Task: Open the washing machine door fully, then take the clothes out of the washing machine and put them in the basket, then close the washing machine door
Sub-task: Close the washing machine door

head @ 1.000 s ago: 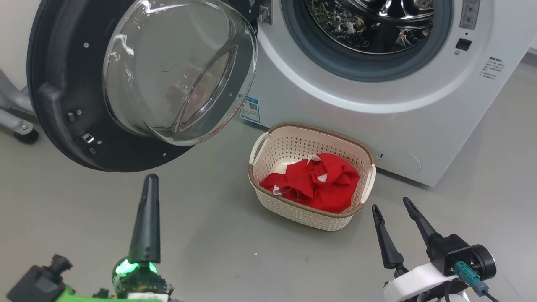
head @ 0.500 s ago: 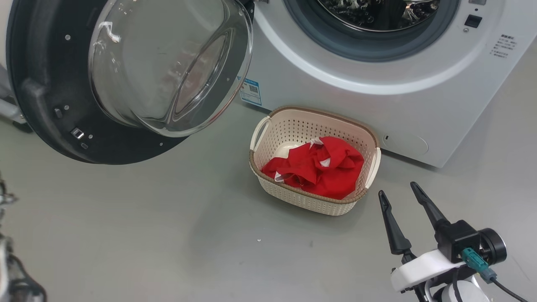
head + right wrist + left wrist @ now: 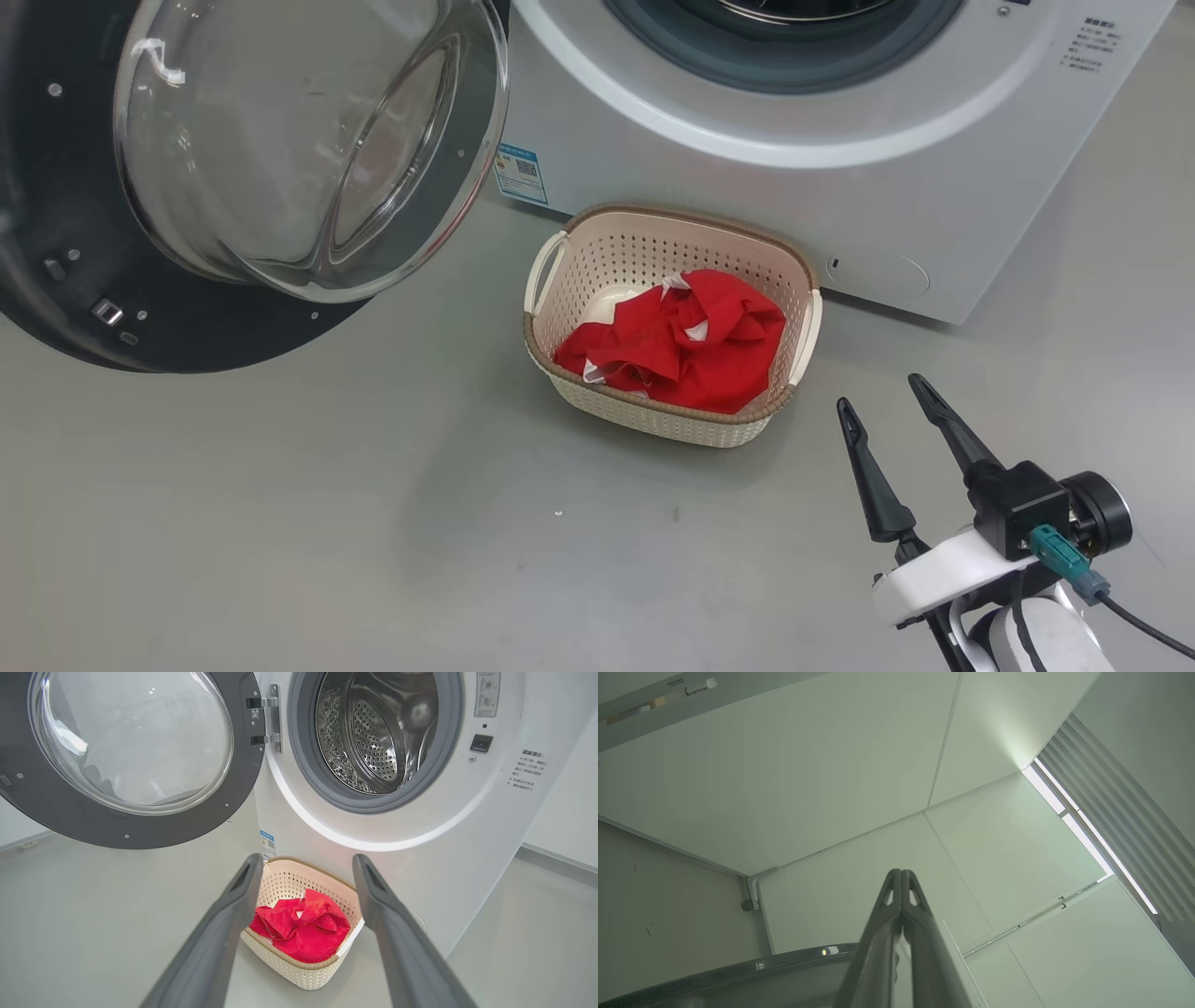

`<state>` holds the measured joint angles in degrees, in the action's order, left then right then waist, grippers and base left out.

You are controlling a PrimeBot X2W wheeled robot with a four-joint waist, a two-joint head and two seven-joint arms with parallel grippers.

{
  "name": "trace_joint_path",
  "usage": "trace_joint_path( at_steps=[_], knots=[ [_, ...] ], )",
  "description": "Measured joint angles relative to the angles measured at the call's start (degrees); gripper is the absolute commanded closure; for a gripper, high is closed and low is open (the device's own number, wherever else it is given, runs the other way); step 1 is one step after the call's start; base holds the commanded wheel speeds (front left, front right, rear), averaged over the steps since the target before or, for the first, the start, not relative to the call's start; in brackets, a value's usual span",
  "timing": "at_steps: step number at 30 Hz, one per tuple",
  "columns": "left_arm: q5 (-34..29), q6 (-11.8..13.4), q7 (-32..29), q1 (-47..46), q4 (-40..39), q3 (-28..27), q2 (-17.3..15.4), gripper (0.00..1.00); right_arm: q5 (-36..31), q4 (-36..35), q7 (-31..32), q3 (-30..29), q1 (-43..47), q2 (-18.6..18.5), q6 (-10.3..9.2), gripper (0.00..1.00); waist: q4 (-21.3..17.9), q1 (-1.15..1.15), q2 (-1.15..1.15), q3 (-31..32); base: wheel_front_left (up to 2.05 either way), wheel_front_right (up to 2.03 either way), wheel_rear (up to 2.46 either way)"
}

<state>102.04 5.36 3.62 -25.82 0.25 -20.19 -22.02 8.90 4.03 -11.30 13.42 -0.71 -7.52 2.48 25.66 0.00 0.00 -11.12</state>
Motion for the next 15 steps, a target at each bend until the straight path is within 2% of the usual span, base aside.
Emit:
trace_joint_path(
  at_steps=[9, 15],
  knots=[
    [-0.18, 1.41, -2.14, -1.26, 11.59, 0.09, -4.0, 1.0, -0.56, -1.15, 1.45, 0.82, -1.4, -0.81, 0.98, 0.0, -2.1, 0.0, 0.0, -2.33, 0.0, 0.0, 0.0],
    [-0.36, 1.41, -3.79, -2.25, 14.69, 2.37, -4.37, 1.0, -0.56, -2.13, 2.13, 0.22, -1.45, -1.75, 0.98, 0.0, -3.0, 0.0, 0.0, -3.95, 0.0, 0.0, 0.0]
  ],
)
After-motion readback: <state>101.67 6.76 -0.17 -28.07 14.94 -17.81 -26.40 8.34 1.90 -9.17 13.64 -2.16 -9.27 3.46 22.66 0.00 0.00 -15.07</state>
